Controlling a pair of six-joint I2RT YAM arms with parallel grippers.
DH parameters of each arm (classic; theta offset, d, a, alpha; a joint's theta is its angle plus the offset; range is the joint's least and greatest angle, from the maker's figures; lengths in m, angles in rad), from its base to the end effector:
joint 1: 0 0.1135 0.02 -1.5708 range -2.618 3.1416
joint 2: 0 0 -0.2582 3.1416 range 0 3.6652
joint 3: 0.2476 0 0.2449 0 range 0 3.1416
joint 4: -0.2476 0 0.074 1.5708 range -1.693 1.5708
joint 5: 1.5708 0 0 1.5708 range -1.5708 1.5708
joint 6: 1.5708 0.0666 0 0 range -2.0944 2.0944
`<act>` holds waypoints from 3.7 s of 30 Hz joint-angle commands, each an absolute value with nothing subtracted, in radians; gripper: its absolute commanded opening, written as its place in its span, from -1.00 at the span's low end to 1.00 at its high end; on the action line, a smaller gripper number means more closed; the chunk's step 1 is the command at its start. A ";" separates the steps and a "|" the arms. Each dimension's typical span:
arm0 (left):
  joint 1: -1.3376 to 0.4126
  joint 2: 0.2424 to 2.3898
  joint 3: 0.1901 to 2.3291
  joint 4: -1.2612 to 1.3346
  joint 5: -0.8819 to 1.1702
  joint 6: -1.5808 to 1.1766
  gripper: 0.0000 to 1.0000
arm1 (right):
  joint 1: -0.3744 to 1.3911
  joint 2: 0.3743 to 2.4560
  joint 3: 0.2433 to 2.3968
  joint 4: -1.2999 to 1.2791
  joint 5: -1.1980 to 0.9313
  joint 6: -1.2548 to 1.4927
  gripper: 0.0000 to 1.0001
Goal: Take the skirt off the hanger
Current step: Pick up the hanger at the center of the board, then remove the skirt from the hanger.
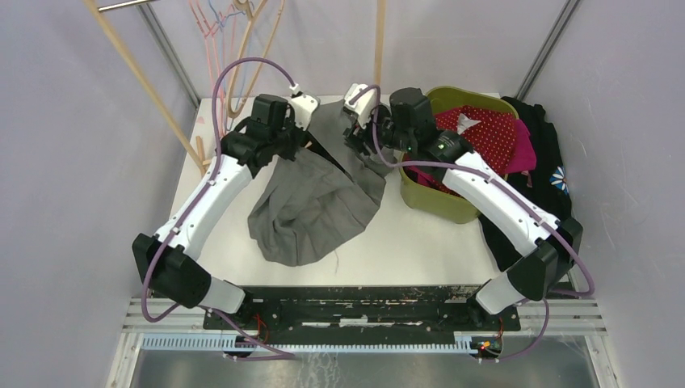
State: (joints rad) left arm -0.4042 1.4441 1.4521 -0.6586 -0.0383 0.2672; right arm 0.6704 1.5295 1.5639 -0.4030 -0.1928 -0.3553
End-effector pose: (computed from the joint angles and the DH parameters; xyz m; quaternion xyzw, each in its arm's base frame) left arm 0.3101 -0.1299 0.3464 0.2871 0.8486 -0.0133 0.4441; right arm 0.2856 0.2427 0.3894 -0.4502 0.6886 0.1667 0.5435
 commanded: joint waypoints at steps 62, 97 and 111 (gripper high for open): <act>-0.508 1.383 1.492 -0.616 0.047 0.409 -0.94 | 0.541 1.435 1.654 -0.371 -0.248 -0.268 0.04; -0.511 1.229 1.460 -0.647 0.329 0.508 -0.94 | 0.626 1.525 1.480 -0.390 -0.415 -0.313 -0.07; -0.511 1.261 1.506 -0.618 0.271 0.496 -0.94 | 0.643 1.561 1.419 -0.336 -0.418 -0.250 -0.10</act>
